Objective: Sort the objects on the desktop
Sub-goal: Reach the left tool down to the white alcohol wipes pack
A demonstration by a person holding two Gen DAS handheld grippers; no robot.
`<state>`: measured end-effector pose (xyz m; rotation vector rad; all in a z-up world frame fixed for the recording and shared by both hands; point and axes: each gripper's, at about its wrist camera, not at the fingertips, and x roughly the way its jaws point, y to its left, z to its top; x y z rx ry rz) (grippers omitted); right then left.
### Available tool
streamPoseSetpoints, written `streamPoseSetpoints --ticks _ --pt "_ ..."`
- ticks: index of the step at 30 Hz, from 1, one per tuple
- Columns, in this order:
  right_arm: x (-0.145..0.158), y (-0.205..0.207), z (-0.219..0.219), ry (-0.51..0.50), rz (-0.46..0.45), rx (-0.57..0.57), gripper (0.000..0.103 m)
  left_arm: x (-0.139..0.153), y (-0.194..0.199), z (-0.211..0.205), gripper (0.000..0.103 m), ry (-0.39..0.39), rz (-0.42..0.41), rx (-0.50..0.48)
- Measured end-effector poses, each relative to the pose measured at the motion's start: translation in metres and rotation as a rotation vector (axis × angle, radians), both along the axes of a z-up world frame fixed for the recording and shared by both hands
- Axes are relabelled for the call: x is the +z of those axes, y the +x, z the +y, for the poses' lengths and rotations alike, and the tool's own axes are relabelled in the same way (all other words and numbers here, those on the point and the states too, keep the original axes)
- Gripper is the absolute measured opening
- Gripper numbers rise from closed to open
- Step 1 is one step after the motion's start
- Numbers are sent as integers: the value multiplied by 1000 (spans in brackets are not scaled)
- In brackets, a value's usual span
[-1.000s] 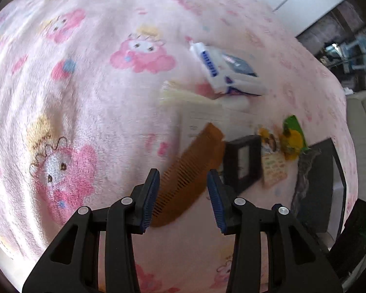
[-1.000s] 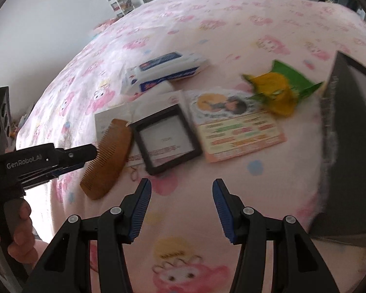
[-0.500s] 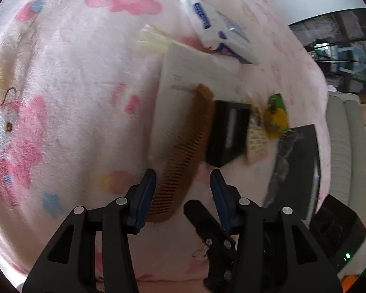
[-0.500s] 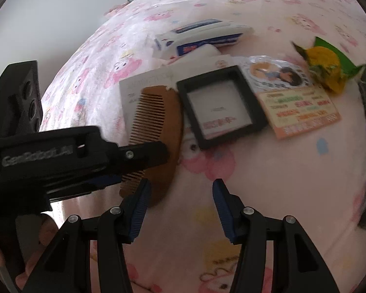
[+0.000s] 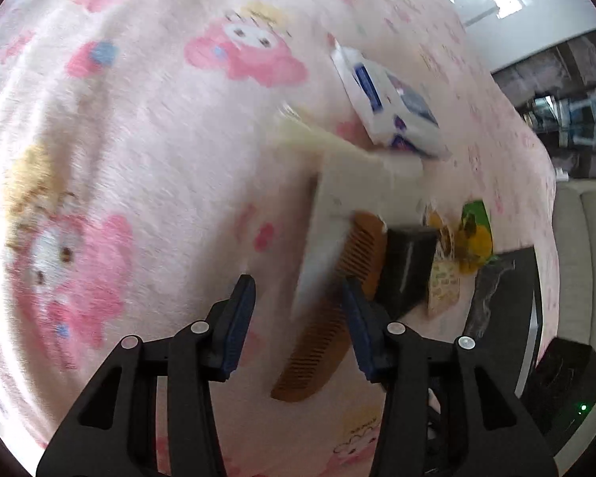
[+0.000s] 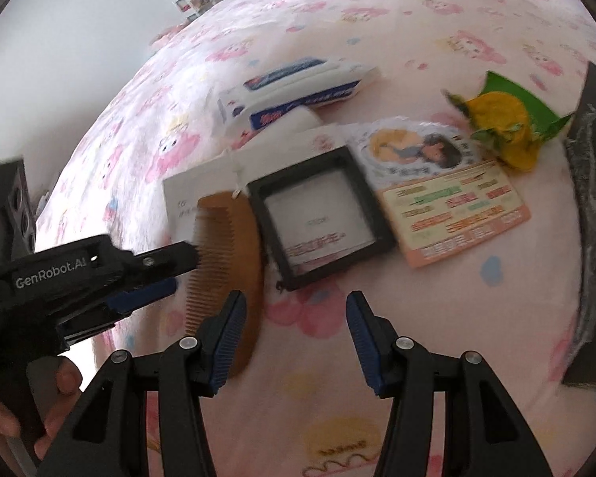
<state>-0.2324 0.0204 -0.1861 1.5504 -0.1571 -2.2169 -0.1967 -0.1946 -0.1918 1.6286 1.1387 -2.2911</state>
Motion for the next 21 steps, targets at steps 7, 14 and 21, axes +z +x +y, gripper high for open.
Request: streamPoseSetpoints --ticks 7,14,21 --pt "17 -7 25 23 90 -109 49 16 -7 -3 44 -12 51 -8" --pt "41 -57 16 46 145 -76 49 18 -51 -7 42 -16 37 -4" --pt "31 -134 3 25 112 -159 49 -5 -94 -26 34 29 59 52"
